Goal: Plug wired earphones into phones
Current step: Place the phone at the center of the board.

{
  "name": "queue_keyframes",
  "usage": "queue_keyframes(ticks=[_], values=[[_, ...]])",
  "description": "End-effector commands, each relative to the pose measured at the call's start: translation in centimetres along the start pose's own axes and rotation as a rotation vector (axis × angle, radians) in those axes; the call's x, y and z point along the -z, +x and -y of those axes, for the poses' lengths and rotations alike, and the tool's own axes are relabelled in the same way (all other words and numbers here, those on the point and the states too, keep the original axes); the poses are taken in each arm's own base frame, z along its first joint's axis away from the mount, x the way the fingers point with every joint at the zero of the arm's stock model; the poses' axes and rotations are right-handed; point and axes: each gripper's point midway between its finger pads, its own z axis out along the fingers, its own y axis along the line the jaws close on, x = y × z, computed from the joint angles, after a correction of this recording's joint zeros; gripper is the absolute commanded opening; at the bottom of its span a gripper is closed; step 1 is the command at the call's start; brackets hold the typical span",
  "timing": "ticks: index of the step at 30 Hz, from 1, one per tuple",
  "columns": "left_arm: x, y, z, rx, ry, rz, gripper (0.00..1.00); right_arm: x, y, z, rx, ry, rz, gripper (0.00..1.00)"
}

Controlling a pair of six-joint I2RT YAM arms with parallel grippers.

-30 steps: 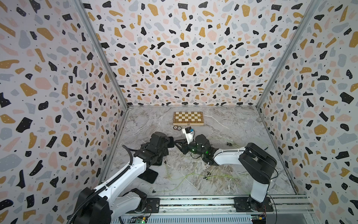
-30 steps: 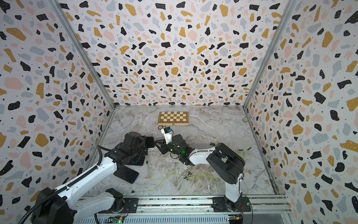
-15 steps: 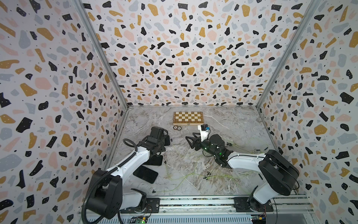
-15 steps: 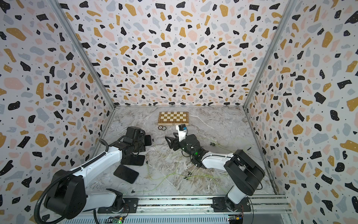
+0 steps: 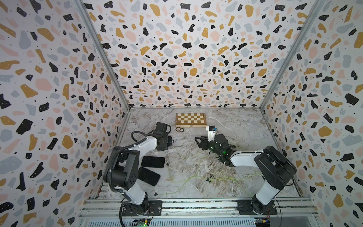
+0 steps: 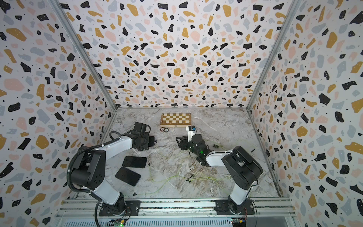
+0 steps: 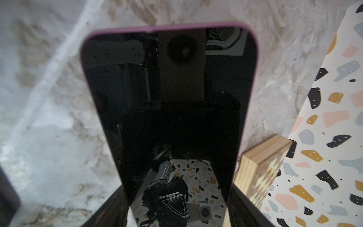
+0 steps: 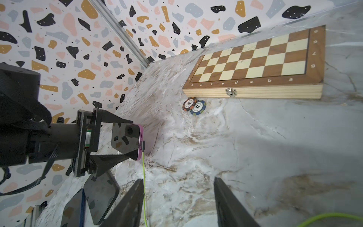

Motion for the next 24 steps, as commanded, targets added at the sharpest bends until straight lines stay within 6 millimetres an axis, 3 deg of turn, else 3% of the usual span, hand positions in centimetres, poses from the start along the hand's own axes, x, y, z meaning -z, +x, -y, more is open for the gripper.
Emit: queue_keyframes(ticks=[1,7,10,13,16,20,24], values=[[0.3,0.4,2.0,-0.029,0.034,-0.009,0.80,-0.2,-0.9,-0.1,-0.037,-0.012,0.012,0.59],[-0.7,0.0,1.3,-0.038,-0.003,0.012,0.90,-0.4,-0.6,0.3,-0.071,-0.043,-0.004,0.61],[0.0,-0.5,1.5,-0.057,0.010,0.030,0.91,-0.3,-0.8,0.1,-0.069,-0.050,-0.005,0.61],[2.5,-1.5,1.8,-0.115,0.020,0.072,0.93,-0.2,-0.7,0.0,-0.073,-0.049,-0.017,0.59],[6.0,-3.1,0.7,-0.190,-0.007,0.124,0.94,-0.1,-0.5,-0.5,-0.082,-0.061,-0.032,0.57],[10.2,-5.0,-2.1,-0.287,-0.039,0.178,0.97,0.1,1.0,-2.2,-0.091,-0.086,-0.113,0.57],[12.9,-6.5,-6.2,-0.341,-0.093,0.193,0.98,1.3,3.9,-6.0,-0.058,-0.131,-0.210,0.57]])
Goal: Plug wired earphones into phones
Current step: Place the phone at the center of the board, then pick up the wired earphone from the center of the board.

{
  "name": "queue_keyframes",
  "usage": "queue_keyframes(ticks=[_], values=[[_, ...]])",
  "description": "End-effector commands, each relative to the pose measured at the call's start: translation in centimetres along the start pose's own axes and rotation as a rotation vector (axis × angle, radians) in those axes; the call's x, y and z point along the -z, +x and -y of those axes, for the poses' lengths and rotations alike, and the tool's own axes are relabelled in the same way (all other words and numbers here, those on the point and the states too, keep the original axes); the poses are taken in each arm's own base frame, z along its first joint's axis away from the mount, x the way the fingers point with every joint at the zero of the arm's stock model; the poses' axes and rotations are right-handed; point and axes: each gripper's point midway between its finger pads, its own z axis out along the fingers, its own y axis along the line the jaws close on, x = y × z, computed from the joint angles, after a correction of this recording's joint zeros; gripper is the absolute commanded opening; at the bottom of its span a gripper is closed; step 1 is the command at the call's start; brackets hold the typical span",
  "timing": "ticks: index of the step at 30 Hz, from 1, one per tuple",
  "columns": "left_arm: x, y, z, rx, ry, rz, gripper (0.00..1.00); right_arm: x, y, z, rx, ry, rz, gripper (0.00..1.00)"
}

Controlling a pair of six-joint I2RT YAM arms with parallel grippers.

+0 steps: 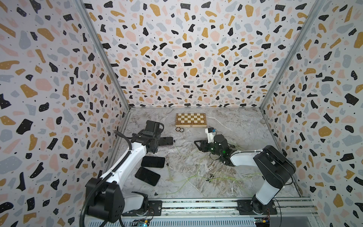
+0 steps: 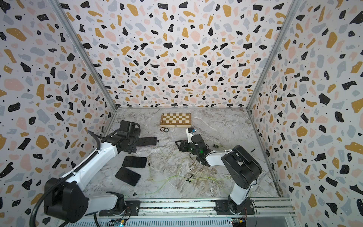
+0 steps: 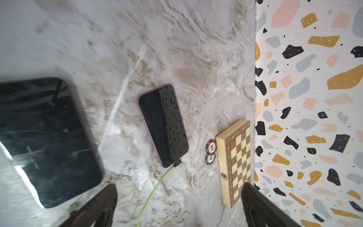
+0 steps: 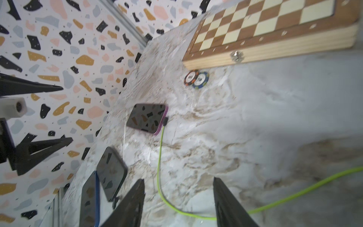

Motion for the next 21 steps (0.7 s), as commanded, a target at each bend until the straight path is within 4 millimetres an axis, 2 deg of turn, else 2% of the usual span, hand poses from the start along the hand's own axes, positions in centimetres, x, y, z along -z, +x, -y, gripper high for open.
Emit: queue_keyframes(ticks=[1,5,9,12,16,21], values=[[1.1,-0.9,-7.1,-0.131,-0.197,0.029,0.98,0.6,1.8,-5.1,0.037,-0.072,-0.078,0.57],[2.4,-0.7,-9.8,-0.151,-0.163,0.004,0.98,0.1,6.8,-9.3,0.045,-0.132,-0.193,0.57],[4.1,-1.7,-12.0,-0.158,-0.149,0.044,0.98,-1.6,10.5,-12.0,0.041,-0.162,-0.285,0.51],[4.8,-2.0,-13.3,-0.149,-0.135,0.063,0.98,-3.3,12.2,-12.5,0.037,-0.147,-0.326,0.45],[5.3,-2.1,-14.6,-0.140,-0.127,0.065,0.98,-5.6,13.2,-12.1,0.013,-0.116,-0.365,0.35],[4.9,-1.9,-15.5,-0.132,-0.133,0.063,0.98,-7.6,13.9,-11.7,-0.009,-0.084,-0.382,0.35]])
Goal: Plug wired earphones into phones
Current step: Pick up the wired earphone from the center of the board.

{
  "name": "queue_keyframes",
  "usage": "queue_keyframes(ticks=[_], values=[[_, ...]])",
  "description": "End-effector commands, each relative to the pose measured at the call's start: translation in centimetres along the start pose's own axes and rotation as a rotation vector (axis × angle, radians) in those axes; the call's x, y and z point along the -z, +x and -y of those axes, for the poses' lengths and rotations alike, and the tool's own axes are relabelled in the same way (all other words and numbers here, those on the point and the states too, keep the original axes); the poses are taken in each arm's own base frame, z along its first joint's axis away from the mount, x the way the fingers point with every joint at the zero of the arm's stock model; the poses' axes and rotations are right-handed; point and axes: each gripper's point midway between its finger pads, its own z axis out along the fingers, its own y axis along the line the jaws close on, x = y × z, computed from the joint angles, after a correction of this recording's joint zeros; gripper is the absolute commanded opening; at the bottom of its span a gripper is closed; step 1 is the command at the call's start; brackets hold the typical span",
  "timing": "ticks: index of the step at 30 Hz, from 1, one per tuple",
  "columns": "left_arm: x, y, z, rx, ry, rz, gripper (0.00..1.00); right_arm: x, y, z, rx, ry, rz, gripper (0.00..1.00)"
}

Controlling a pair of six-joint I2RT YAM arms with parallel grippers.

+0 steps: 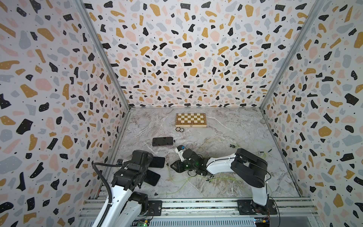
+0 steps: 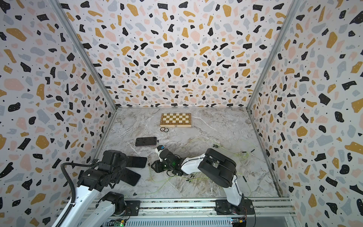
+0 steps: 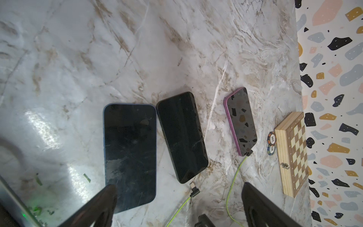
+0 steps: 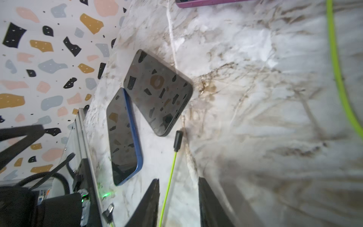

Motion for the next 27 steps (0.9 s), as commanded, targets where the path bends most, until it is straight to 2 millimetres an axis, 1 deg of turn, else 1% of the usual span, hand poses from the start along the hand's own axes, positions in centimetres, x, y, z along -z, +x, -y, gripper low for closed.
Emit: queue_keyframes(ticks=[1,4,11,13,17,20,27], values=[[-0.4,-0.1,-1.4,-0.014,-0.052,0.016,0.98,-0.5,-1.0,-0.6,-0.024,0.008,0.007,0.34],[-0.5,-0.2,-1.7,-0.022,-0.067,0.019,0.98,-1.4,-1.1,-0.6,-0.033,0.006,-0.003,0.33],[-0.5,-0.4,-2.0,-0.030,-0.078,0.034,0.99,-2.7,-1.2,-0.6,-0.035,0.002,-0.012,0.30],[-0.4,-0.4,-1.9,-0.029,-0.073,0.036,0.99,-3.0,-1.1,-0.6,-0.039,-0.001,-0.017,0.27],[-0.4,-0.5,-2.1,-0.029,-0.076,0.040,0.99,-3.3,-1.2,-0.4,-0.037,0.004,-0.017,0.24],[-0.4,-0.5,-2.1,-0.028,-0.074,0.040,0.99,-3.4,-1.1,-0.4,-0.039,0.007,-0.018,0.20],[-0.5,-0.4,-2.2,-0.027,-0.078,0.038,0.99,-3.5,-1.3,-0.5,-0.037,0.002,-0.019,0.20]])
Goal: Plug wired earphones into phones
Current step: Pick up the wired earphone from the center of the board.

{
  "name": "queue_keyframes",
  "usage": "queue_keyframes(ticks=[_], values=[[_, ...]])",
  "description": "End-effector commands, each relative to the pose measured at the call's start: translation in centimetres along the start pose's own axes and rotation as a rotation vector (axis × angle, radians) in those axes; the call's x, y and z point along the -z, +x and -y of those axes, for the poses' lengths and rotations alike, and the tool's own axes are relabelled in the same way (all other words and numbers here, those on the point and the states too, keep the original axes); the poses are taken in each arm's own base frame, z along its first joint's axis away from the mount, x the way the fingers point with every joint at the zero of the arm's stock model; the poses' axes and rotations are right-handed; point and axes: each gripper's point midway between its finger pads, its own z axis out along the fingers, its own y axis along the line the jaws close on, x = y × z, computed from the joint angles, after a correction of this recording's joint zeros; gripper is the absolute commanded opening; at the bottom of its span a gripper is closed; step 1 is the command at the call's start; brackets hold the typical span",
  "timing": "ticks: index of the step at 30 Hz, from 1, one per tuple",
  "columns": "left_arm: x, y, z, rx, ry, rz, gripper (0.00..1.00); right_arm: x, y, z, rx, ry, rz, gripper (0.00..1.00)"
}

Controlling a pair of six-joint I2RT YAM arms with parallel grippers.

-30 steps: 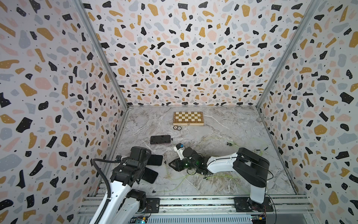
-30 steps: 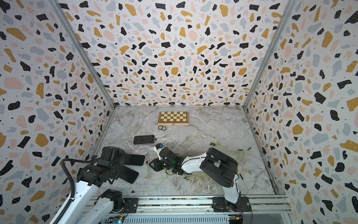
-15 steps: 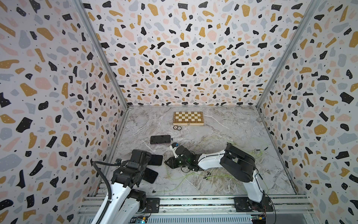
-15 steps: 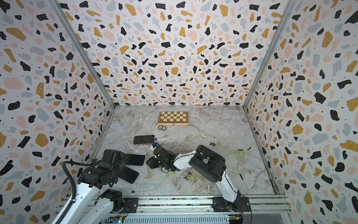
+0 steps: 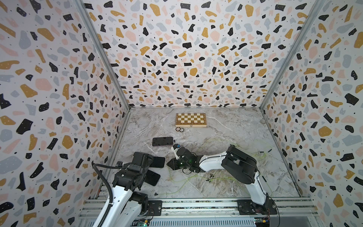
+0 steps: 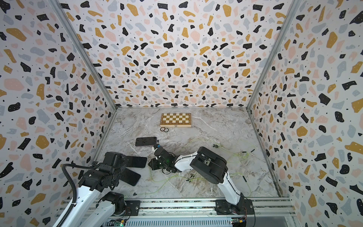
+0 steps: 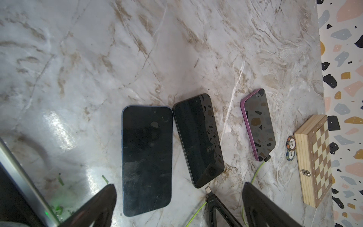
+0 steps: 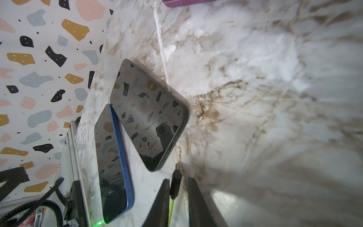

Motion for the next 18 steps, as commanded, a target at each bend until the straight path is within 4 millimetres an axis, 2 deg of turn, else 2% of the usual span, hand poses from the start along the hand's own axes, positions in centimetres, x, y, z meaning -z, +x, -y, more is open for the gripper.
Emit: queue_keyframes(ticks=[1,13,18], values=[[-0.17,-0.32,-0.71,-0.011,-0.023,0.021,0.99,-0.34,-0.26,-0.62,0.005,-0.009,-0.005,0.20],[-0.11,-0.27,-0.64,0.002,-0.002,0.019,0.98,-0.53,-0.37,-1.11,0.006,-0.030,-0.010,0.19],[-0.11,-0.17,-0.56,0.003,0.002,0.013,0.98,-0.51,-0.37,-1.02,0.008,-0.026,-0.011,0.14]])
